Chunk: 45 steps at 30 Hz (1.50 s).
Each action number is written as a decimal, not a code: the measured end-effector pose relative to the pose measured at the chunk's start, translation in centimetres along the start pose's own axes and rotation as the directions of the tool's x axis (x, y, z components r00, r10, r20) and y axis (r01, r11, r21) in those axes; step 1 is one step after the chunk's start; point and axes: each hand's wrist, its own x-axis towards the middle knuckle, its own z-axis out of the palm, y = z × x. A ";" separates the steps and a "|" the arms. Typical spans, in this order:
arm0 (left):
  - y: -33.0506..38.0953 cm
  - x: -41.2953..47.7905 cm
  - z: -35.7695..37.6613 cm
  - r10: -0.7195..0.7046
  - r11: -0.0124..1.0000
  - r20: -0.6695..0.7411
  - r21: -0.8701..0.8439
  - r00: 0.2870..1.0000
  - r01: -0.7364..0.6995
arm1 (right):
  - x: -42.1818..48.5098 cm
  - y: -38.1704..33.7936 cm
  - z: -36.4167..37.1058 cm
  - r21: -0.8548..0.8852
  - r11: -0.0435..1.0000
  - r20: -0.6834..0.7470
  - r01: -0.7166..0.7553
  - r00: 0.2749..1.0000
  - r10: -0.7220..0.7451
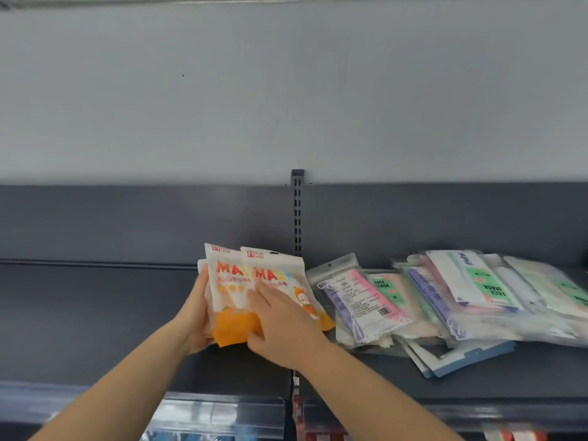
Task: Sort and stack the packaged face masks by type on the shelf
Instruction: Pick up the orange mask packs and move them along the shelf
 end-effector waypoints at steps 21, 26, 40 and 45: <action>-2.9 -6.4 -1.7 0.032 0.948 -0.234 -0.302 0.972 -0.104 | 4.4 4.6 -0.5 0.446 0.859 -0.020 -0.252 0.956 0.291; -3.2 -6.6 -1.7 0.011 0.966 -0.254 -0.246 0.967 -0.076 | 3.8 6.3 3.1 0.465 0.738 0.356 -0.489 0.866 0.350; -1.5 -7.6 -7.8 0.173 0.981 -0.124 -0.064 0.977 -0.182 | 8.6 -1.8 3.9 0.634 0.654 0.093 -0.412 0.881 0.465; 0.7 -8.1 -14.6 0.245 0.968 -0.111 -0.037 0.963 -0.250 | 11.3 -8.0 5.8 0.818 0.283 0.356 -0.501 0.827 0.436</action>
